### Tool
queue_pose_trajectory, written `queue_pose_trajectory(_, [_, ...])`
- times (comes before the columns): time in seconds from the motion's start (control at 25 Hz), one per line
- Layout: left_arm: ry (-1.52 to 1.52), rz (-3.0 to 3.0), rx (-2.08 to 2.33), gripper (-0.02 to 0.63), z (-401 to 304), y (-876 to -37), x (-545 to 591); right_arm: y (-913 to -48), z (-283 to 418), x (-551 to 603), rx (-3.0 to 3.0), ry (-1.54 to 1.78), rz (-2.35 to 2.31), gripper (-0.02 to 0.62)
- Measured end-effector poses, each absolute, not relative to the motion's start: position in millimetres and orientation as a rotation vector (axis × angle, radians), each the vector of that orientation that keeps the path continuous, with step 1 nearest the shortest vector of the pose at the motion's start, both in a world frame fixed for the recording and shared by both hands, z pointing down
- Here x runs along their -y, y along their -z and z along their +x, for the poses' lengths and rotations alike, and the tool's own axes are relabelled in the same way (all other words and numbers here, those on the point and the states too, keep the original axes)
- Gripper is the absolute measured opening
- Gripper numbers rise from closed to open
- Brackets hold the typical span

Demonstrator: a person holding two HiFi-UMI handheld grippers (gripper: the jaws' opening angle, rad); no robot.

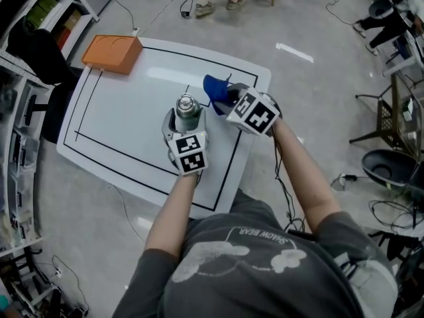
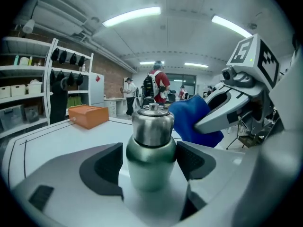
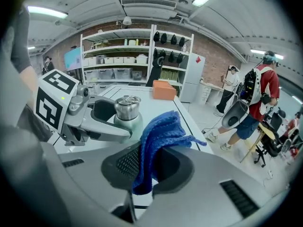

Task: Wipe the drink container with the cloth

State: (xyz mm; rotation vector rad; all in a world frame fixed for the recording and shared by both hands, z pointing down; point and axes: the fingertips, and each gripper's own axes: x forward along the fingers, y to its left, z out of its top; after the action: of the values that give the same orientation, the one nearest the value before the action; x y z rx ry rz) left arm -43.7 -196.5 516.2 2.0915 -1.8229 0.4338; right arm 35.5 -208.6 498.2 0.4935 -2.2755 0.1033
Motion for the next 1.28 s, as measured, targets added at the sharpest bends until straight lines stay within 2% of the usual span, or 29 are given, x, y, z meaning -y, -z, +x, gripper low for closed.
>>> queue_pose_trajectory(0.28, [-0.468,2.229,1.677,0.330,-40.6,-517.3,194.1,-490.0,18.3,213.7,2.321,-0.022,0.356,0.044])
queue_pose_trajectory(0.68, [-0.500,2.632,1.198,0.329,-41.9,-513.4,189.1,-475.1,-24.8,212.1,2.411,0.054,-0.020,0.043])
queue_pose_trajectory(1.28, [-0.623,2.944,0.431,0.330,-46.7,-514.9,178.9,-541.3,-44.4,216.4,2.207,0.023,-0.322,0.040])
